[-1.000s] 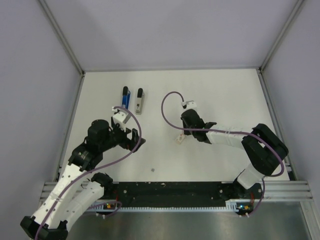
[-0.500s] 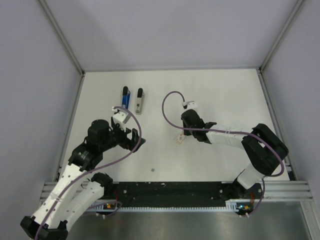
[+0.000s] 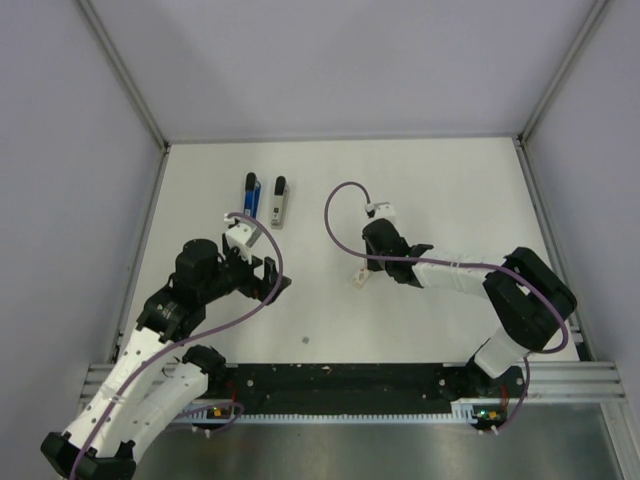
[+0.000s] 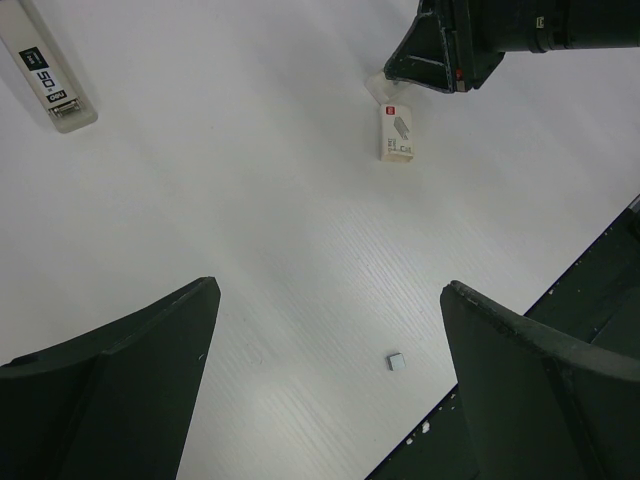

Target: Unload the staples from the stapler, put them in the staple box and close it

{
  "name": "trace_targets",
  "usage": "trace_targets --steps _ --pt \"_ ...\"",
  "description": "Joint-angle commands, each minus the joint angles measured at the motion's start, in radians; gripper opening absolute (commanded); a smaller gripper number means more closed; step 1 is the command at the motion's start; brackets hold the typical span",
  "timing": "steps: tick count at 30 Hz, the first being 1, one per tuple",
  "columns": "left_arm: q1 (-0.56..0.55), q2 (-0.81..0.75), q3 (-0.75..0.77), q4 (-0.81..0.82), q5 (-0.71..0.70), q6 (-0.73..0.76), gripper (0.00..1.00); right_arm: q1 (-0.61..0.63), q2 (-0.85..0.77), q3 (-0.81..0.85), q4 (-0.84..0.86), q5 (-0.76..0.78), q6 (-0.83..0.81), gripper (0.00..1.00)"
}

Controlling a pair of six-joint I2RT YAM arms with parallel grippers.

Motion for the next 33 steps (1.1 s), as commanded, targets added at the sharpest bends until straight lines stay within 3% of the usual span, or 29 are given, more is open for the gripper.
trace_targets --steps 1,11,21,27,33 --pt "0.003 -0.002 -0.005 0.028 0.016 0.004 0.98 -0.009 0.001 0.009 0.010 -0.009 0.018 0.09" --pt "0.003 -0.002 -0.003 0.028 0.011 0.004 0.98 -0.009 -0.001 0.003 0.010 -0.006 0.019 0.25" --pt "0.003 0.002 -0.003 0.027 0.010 0.004 0.99 -0.009 -0.030 -0.002 0.023 -0.029 0.012 0.31" --pt "0.004 0.007 -0.005 0.027 0.007 0.004 0.98 0.008 -0.093 0.004 0.037 -0.160 -0.085 0.34" --pt "0.003 0.002 -0.001 0.022 -0.012 0.004 0.98 0.114 -0.150 0.022 0.011 -0.248 -0.232 0.37"
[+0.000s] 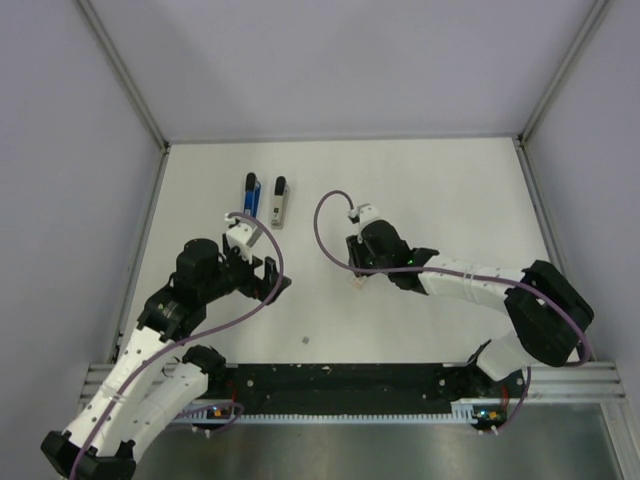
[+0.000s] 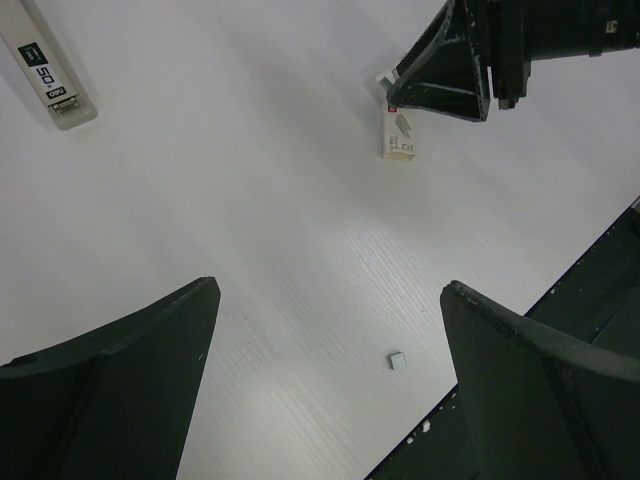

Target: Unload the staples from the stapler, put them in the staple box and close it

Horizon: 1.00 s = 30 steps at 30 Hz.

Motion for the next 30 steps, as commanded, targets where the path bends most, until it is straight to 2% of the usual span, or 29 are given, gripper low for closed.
trace_targets --steps 1,10,14,18,30 --pt "0.004 -0.008 0.002 0.023 -0.015 0.004 0.98 0.083 -0.062 0.032 0.009 -0.110 -0.123 0.38" --pt "0.003 -0.061 0.002 0.020 -0.097 -0.010 0.99 0.220 -0.093 0.024 -0.025 -0.304 -0.184 0.39" --pt "0.003 -0.069 0.003 0.018 -0.110 -0.011 0.98 0.270 -0.087 -0.012 -0.002 -0.363 -0.181 0.38" --pt "0.003 -0.075 0.008 0.018 -0.130 -0.020 0.99 0.297 -0.068 -0.061 0.090 -0.413 -0.151 0.37" --pt "0.004 -0.115 0.028 -0.020 -0.144 -0.051 0.99 0.407 0.031 -0.028 0.101 -0.448 -0.126 0.38"
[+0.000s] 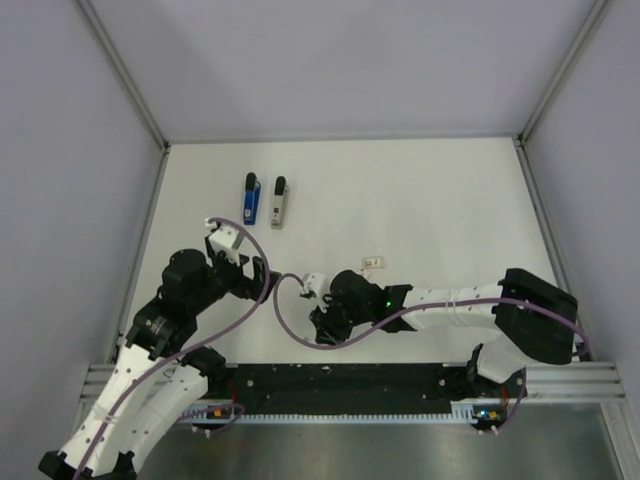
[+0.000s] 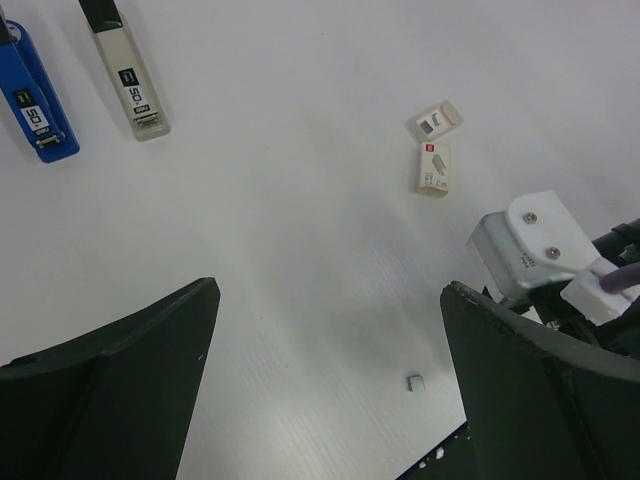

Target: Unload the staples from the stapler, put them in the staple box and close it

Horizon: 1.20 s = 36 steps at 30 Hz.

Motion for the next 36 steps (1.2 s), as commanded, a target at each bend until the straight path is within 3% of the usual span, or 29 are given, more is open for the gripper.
trace_targets --steps 1,12,36 --pt "0.003 -0.018 0.024 -0.007 -0.018 -0.015 0.99 0.043 0.043 0.037 0.078 -0.016 0.027 0.39" --pt "0.003 -0.181 -0.003 0.001 -0.126 -0.053 0.99 0.124 0.139 0.078 0.154 0.128 0.039 0.40" --pt "0.003 -0.187 -0.010 -0.013 -0.168 -0.029 0.99 0.190 0.210 0.136 0.094 0.239 -0.054 0.39"
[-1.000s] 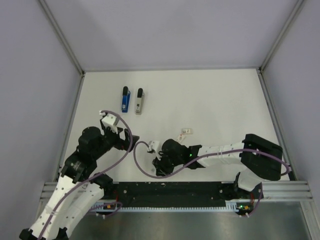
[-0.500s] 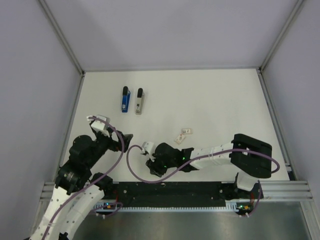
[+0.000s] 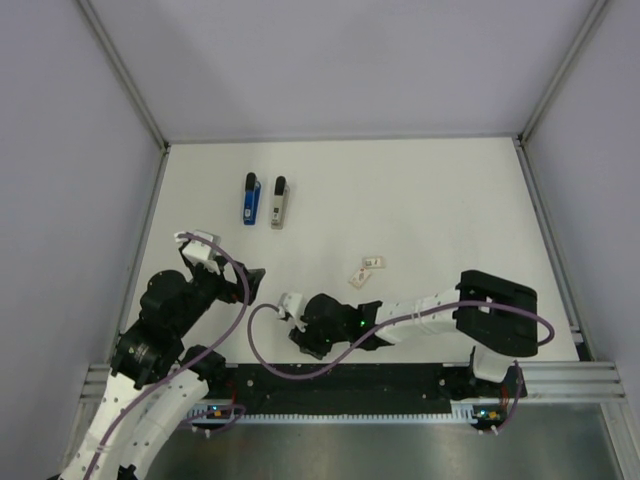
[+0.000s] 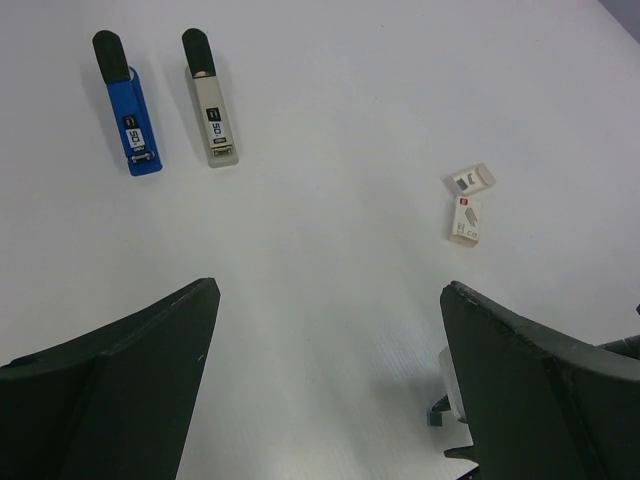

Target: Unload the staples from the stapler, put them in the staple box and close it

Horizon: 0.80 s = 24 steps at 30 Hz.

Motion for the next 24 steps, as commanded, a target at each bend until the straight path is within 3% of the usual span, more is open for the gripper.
trace_targets --steps 1,5,9,24 --pt "0.003 -0.006 -0.005 0.029 -0.011 0.010 0.99 0.031 0.014 0.057 -0.013 0.038 -0.032 0.38" --pt "0.003 -0.008 -0.005 0.027 -0.009 0.009 0.99 0.045 0.023 0.070 -0.041 0.088 -0.048 0.34" --pt "0.003 -0.008 -0.007 0.029 -0.009 0.009 0.99 0.053 0.039 0.089 -0.070 0.111 -0.059 0.23" --pt "0.003 -0.005 -0.008 0.034 -0.006 0.012 0.99 0.087 0.057 0.127 -0.113 0.222 -0.090 0.13"
